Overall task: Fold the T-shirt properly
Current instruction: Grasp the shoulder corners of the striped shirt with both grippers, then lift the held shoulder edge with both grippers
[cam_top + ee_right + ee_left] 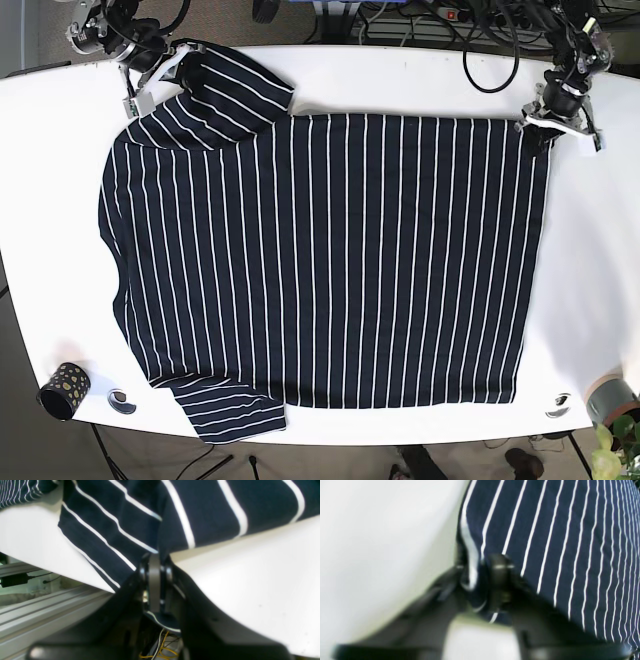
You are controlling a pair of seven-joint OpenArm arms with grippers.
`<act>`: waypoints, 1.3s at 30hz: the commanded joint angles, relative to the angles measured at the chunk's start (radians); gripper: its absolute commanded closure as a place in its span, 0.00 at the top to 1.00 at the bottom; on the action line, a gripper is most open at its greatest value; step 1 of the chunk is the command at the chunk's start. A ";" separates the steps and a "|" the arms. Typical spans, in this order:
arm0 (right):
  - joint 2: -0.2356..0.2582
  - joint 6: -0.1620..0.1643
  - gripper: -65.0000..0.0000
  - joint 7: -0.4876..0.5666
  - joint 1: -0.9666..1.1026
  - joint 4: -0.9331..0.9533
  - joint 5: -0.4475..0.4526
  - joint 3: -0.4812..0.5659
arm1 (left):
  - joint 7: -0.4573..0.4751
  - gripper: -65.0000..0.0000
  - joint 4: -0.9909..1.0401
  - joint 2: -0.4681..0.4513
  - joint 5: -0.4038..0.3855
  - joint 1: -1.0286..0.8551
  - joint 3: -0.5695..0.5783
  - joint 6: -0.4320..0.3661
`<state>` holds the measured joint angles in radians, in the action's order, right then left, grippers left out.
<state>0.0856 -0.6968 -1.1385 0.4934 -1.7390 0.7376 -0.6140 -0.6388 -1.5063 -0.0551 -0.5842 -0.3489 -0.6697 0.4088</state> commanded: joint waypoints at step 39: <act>-0.077 -0.001 0.00 -0.007 0.250 -0.283 0.219 -0.139 | -0.049 0.00 -0.297 -0.012 0.016 -0.270 -0.195 0.289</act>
<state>-0.0051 -0.6922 -1.1564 0.7437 -2.0018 0.9031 -0.7456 -0.7105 -1.7798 -0.0559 -0.5510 -0.6212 -0.8646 0.6903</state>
